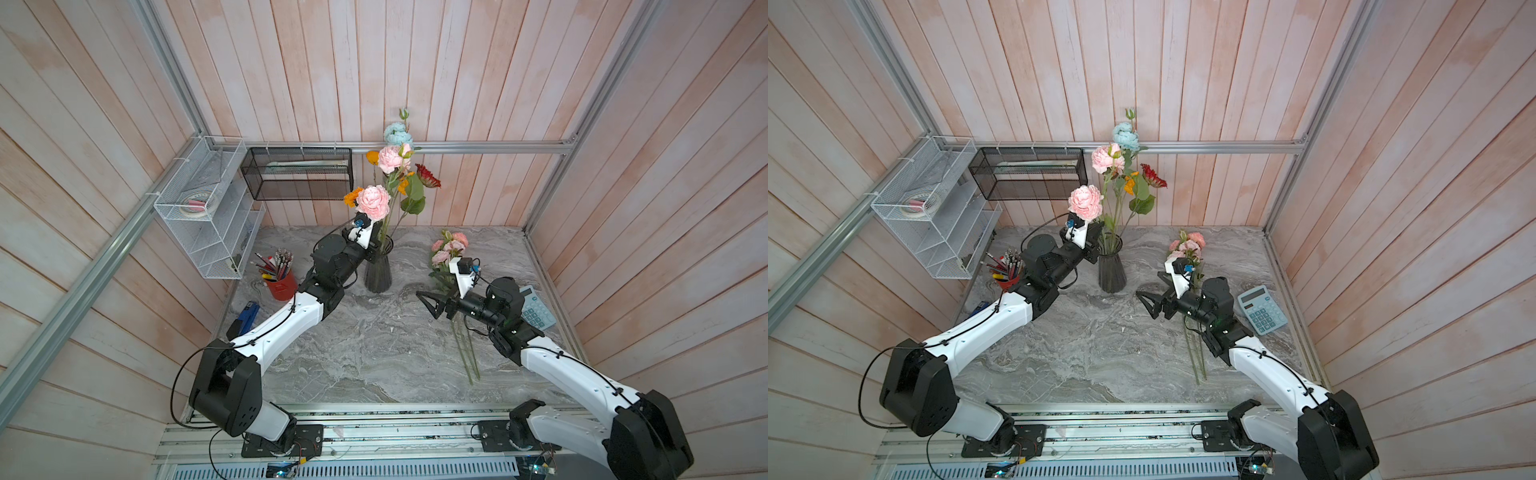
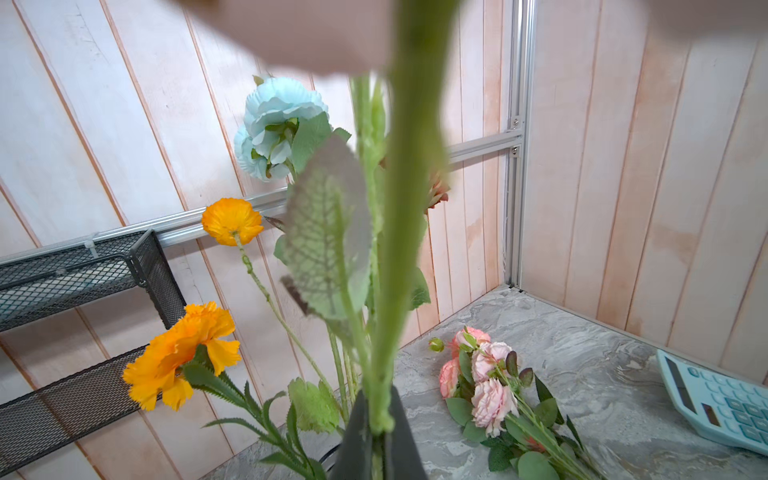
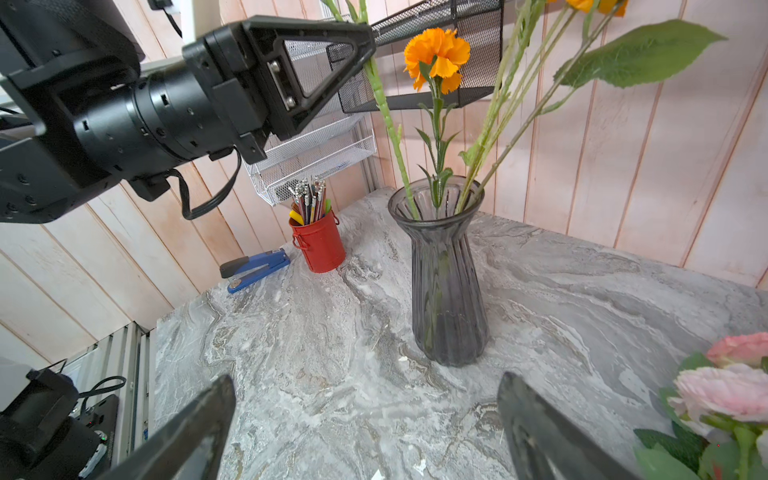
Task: Pick out pink flowers from the vase
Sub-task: Pick up the flower from the vase.
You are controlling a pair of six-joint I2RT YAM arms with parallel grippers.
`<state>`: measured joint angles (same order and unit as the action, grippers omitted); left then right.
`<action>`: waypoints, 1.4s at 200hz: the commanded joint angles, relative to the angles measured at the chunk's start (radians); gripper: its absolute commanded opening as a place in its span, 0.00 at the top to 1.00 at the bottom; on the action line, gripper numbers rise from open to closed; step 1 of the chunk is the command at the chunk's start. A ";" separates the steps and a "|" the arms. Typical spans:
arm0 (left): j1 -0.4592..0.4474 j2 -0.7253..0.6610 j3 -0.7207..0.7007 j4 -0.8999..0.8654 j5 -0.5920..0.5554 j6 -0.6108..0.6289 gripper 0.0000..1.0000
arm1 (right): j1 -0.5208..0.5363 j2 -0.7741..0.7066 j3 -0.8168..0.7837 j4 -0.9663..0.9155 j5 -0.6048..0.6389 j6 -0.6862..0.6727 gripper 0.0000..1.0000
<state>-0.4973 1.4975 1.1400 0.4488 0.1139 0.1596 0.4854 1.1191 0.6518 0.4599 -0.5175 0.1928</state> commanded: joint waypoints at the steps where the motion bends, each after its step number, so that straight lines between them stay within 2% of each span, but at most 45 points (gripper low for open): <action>1: 0.001 -0.040 0.057 -0.028 0.054 -0.044 1.00 | 0.014 -0.018 0.058 -0.052 -0.021 -0.038 0.02; 47: 0.000 -0.128 0.142 -0.120 0.065 -0.078 1.00 | 0.019 -0.022 0.120 -0.083 -0.031 -0.067 0.02; 92: -0.005 -0.243 0.159 -0.191 0.125 -0.112 1.00 | 0.019 -0.069 0.140 -0.133 -0.016 -0.076 0.02; 120: -0.034 -0.305 0.155 -0.240 0.168 -0.114 1.00 | 0.020 -0.113 0.126 -0.156 0.000 -0.081 0.02; 151: -0.089 -0.348 0.138 -0.297 0.167 -0.100 1.00 | 0.020 -0.148 0.132 -0.189 0.000 -0.080 0.02; 171: -0.106 -0.358 0.112 -0.301 0.217 -0.129 1.00 | 0.021 -0.170 0.131 -0.201 -0.011 -0.082 0.02; 201: -0.112 -0.339 0.062 -0.295 0.358 -0.170 1.00 | 0.021 -0.189 0.129 -0.198 -0.041 -0.081 0.02; 222: -0.113 -0.311 0.031 -0.296 0.459 -0.189 1.00 | 0.021 -0.191 0.127 -0.183 -0.082 -0.091 0.07; 254: -0.116 -0.252 0.009 -0.281 0.632 -0.229 1.00 | 0.021 -0.177 0.115 -0.145 -0.141 -0.102 0.34; 280: -0.128 -0.220 -0.014 -0.236 0.672 -0.259 1.00 | 0.022 -0.148 0.125 -0.115 -0.208 -0.070 0.36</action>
<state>-0.6136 1.2621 1.1492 0.1669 0.6727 -0.0494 0.5018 0.9489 0.7673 0.3031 -0.6365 0.1036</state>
